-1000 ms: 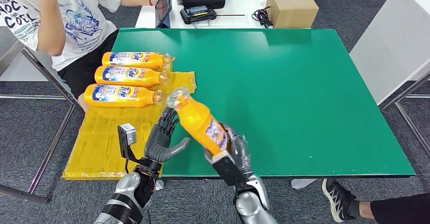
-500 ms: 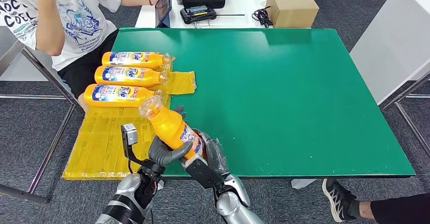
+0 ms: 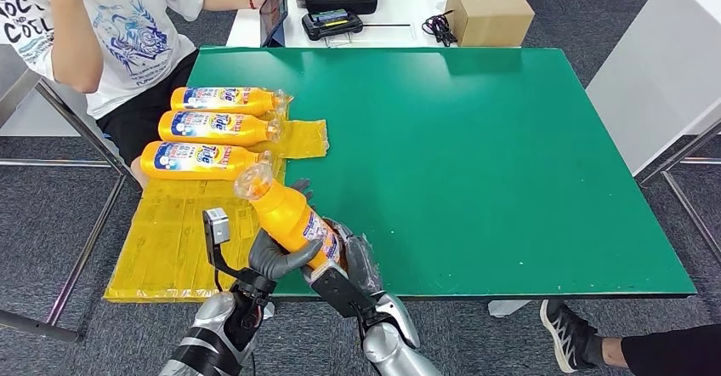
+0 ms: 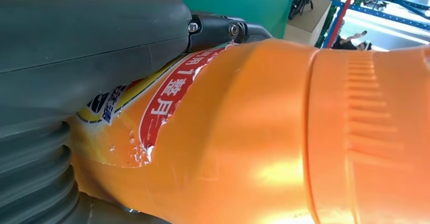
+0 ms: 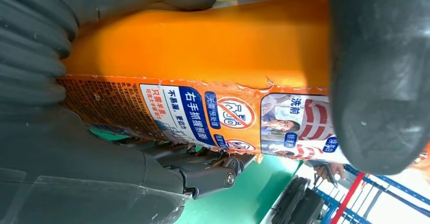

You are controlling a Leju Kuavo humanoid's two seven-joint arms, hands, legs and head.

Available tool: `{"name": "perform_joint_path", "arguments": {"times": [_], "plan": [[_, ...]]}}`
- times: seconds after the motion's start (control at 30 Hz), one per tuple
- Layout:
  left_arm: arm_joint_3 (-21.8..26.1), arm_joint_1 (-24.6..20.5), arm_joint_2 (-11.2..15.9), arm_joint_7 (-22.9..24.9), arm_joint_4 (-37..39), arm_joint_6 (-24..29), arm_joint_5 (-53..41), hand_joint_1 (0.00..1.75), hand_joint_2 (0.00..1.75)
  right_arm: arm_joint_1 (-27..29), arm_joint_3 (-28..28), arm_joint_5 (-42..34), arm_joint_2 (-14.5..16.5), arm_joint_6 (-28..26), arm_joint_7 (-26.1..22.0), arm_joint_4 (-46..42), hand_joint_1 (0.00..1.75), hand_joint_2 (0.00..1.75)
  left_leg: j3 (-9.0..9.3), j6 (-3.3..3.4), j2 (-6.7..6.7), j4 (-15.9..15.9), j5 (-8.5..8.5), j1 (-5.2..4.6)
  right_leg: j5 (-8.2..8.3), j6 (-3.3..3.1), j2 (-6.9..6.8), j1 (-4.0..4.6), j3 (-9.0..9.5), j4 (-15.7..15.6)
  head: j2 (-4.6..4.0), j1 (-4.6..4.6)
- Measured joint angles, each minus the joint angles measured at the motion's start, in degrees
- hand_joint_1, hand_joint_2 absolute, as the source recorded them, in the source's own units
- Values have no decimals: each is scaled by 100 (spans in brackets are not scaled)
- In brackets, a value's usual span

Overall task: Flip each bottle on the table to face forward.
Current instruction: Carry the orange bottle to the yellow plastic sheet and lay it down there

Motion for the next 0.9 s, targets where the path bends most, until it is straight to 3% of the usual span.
{"name": "perform_joint_path", "arguments": {"times": [0.13,0.27,0.4,0.53,0.9], "plan": [[-31,4,13,9,0,-39,-21,0,175,0,1,11,0,52,0,1,175,175,0,0,0,0,0,0,0,0,0,0,0,0,0,0],[-100,2,36,-11,0,-98,-48,72,175,-5,53,77,9,143,6,20,175,175,0,0,0,0,0,0,0,0,0,0,0,0,0,0],[-116,5,50,-46,0,-100,-62,72,175,-40,88,109,32,148,23,77,175,175,0,0,0,0,0,0,0,0,0,0,0,0,0,1],[-121,6,63,-57,0,-98,-64,170,175,-62,93,116,34,147,24,119,175,175,0,0,0,0,0,0,0,0,0,0,0,0,0,0],[-114,63,93,-160,-93,-42,-62,175,175,-130,164,117,49,148,27,231,175,175,0,0,1,0,0,0,0,0,0,0,0,0,0,1]]}}
